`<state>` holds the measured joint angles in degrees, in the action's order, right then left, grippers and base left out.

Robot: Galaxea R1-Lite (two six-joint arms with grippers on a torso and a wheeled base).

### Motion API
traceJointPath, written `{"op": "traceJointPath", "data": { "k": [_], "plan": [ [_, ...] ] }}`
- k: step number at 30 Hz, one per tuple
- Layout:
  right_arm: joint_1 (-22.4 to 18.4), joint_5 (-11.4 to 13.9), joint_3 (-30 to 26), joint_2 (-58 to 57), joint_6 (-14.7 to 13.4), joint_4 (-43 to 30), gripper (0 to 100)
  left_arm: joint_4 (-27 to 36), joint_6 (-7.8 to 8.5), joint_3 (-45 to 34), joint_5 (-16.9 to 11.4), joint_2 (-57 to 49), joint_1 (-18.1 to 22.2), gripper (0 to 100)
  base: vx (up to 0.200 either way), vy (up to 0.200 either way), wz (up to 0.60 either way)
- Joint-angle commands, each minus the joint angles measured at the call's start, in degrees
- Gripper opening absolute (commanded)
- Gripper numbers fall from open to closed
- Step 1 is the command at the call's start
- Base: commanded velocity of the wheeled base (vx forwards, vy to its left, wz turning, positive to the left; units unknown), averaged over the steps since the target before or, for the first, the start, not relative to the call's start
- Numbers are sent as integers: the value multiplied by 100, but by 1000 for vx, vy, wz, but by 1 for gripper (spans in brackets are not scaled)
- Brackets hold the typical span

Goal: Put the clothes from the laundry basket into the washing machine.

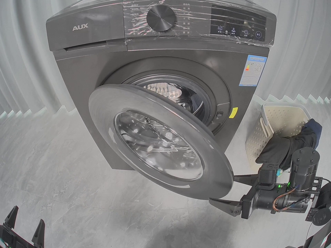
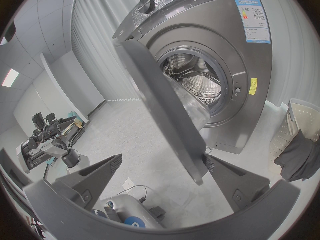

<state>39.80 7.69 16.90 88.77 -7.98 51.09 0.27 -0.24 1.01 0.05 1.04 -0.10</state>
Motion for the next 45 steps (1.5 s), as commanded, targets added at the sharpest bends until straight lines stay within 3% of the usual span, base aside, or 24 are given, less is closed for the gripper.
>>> {"op": "traceJointPath", "data": {
  "k": [1, 7, 14, 17, 20, 22, 24, 25, 26, 29, 30, 32, 36, 45],
  "plan": [
    [203, 4, -231, 343, 7, 279, 100, 0, -2, -101, 4, -104, 1, 100, 0, 0, 0],
    [502, 57, -442, 0, -63, 340, 100, 0, -11, -101, -5, -104, 1, 100, 0, 0, 0],
    [449, 83, -362, -589, -160, 349, 100, 0, -11, -101, -5, -104, 1, 100, 0, 0, 0],
    [414, 277, -178, -1196, -502, 340, 100, 0, -20, -101, -14, -104, 1, 100, 0, 0, 0],
    [318, 215, -28, -1283, -678, 323, 100, 0, -20, -101, -14, -104, 1, 100, 0, 0, 0],
    [-359, 171, 147, -1152, -704, 287, 100, 0, -20, -101, -14, -104, 1, 100, 0, 0, 0],
    [-394, 162, 156, -1143, -704, 279, 100, 0, -20, -101, -14, -104, 1, 100, 0, 0, 0],
    [-728, 110, 209, -826, -687, 323, 100, 0, -20, -101, -14, -104, 1, 100, 0, 0, 0],
    [-816, 83, 218, -668, -687, 340, 100, 0, -20, -101, -14, -104, 1, 100, 0, 0, 0],
    [-1018, -233, 262, -334, -661, 331, 100, 0, -20, -101, -14, -104, 1, 100, 0, 0, 0],
    [-1018, -233, 262, -334, -661, 331, 100, 0, -20, -101, -14, -104, 1, 100, 0, 0, 0],
    [-1010, -506, 288, -35, -661, 340, 100, 0, -20, -101, -14, -104, 1, 100, 0, 0, 0],
    [-966, -673, 270, 263, -494, 340, 100, 0, -20, -101, -14, -104, 1, 100, 0, 0, 0],
    [-403, -690, 226, 562, -458, 340, 100, 0, -20, -101, -14, -104, 1, 100, 0, 0, 0]
  ]
}}
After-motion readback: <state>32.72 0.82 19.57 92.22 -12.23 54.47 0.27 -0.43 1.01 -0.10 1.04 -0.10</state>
